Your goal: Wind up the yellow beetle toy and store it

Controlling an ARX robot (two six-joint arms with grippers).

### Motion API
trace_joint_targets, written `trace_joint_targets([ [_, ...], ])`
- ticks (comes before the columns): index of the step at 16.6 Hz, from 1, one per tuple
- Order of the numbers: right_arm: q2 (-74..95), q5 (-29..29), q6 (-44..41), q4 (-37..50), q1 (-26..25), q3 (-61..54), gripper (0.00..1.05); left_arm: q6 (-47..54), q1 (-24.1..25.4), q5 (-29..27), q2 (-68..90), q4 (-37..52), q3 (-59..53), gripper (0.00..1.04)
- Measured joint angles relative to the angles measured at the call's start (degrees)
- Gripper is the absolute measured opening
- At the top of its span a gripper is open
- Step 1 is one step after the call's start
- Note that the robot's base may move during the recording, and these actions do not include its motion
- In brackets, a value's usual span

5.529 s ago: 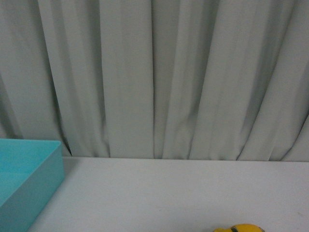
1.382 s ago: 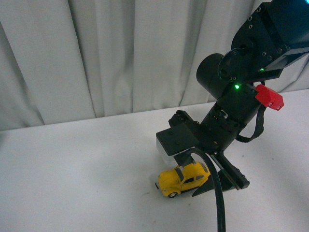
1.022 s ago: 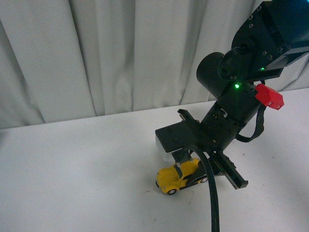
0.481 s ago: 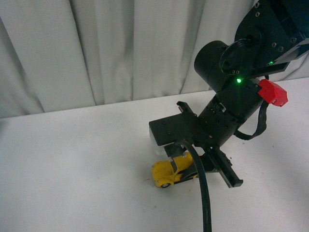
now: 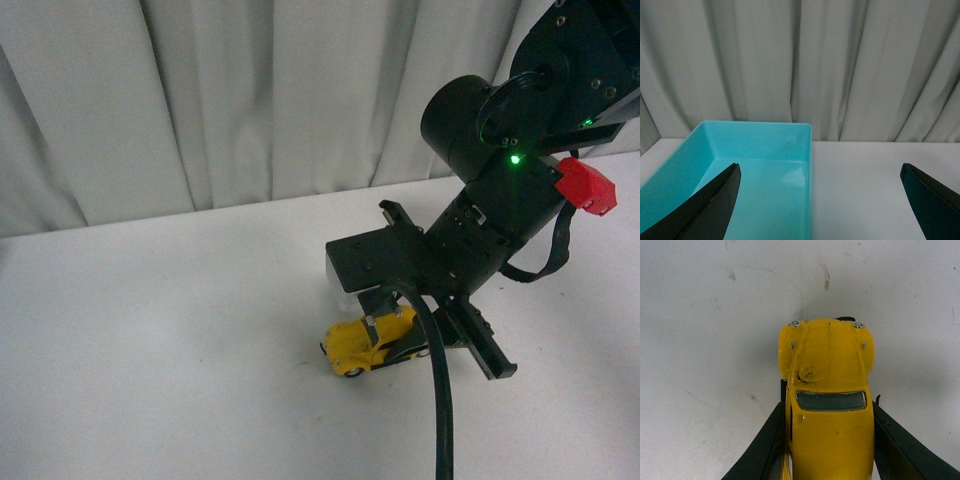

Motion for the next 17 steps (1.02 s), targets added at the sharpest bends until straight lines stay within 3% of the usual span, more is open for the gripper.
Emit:
trace_joint_targets([
  [17, -1.1, -0.9, -5.5, 1.4, -5.3, -3.3, 0.41, 0.0, 0.0, 0.0, 0.0, 0.0, 0.0, 0.98],
])
